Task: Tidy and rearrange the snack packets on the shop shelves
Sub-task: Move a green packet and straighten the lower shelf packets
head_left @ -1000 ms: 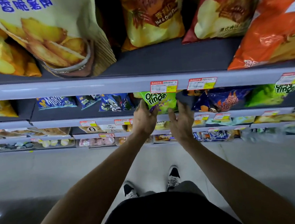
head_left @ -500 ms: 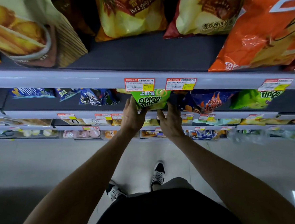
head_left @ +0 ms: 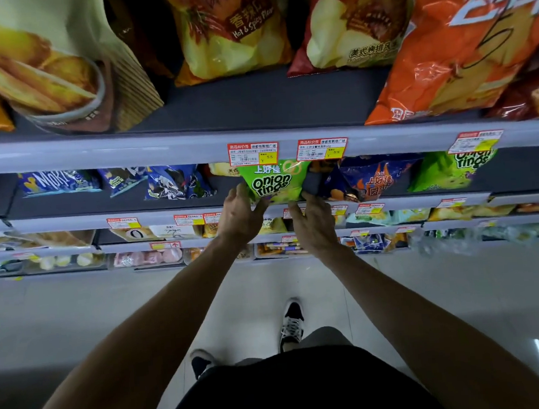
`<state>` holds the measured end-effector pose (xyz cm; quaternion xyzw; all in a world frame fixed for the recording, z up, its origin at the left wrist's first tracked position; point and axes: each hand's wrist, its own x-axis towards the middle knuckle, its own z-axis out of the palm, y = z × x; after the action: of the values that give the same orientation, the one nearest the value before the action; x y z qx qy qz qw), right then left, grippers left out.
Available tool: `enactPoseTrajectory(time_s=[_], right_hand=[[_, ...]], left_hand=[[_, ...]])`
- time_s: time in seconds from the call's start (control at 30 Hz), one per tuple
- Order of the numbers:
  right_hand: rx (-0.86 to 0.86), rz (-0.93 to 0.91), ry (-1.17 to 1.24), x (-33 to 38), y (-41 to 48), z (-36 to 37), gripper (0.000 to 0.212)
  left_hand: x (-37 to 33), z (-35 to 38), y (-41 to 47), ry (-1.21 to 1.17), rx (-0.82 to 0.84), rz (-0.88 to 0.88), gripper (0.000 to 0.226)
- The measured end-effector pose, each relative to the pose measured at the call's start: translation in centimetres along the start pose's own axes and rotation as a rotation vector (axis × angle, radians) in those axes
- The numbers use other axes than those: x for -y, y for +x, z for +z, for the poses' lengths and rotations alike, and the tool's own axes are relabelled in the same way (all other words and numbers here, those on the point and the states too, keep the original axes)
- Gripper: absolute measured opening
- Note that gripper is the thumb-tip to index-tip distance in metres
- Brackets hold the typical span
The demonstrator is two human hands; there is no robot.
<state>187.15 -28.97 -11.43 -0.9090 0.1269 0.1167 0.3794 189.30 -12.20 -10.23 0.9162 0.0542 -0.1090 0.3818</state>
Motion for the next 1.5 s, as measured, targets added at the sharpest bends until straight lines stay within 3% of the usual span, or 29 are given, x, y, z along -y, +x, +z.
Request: enactPoseTrajectory(time_s=[0.07, 0.2, 0.3, 0.5, 0.63, 0.73, 1.07, 1.33, 1.5], right_hand=[[-0.018, -0.001, -0.157, 0.5, -1.1, -0.3, 0.056], [0.089, -0.013, -0.404, 3.0, -3.8, -0.7, 0.077], [0.088, -0.044, -0.4, 6.1, -6.0, -0.3, 0.052], [0.1, -0.163, -0.516, 12.9, -11.2, 3.2, 0.047], [0.039, -0.28, -0.642, 17.1, -14.7, 6.6, 0.041], [0.001, -0.368, -0.706, 19.4, -17.0, 9.6, 0.04], [0.104, -0.613, -0.714, 27.0, -21.3, 18.9, 0.046], [0.228, -0.775, -0.634, 35.3, -18.9, 27.3, 0.034], [0.345, -0.872, -0.672, 41.4, -16.7, 31.9, 0.04]], left_hand=[[0.2, -0.4, -0.4, 0.026, 0.039, -0.028, 0.053], [0.8, -2.8, -2.4, 0.158, 0.098, -0.012, 0.059], [1.9, -5.6, -4.6, 0.195, 0.113, 0.009, 0.053], [6.2, -13.2, -10.9, 0.247, 0.102, -0.003, 0.032], [10.3, -18.1, -15.5, 0.281, 0.03, -0.05, 0.038], [14.0, -21.2, -18.3, 0.271, -0.028, -0.072, 0.03], [22.9, -29.9, -22.9, 0.21, -0.206, -0.327, 0.032], [27.8, -35.5, -22.5, 0.189, -0.263, -0.512, 0.04], [29.9, -38.1, -21.9, 0.174, -0.291, -0.63, 0.04]])
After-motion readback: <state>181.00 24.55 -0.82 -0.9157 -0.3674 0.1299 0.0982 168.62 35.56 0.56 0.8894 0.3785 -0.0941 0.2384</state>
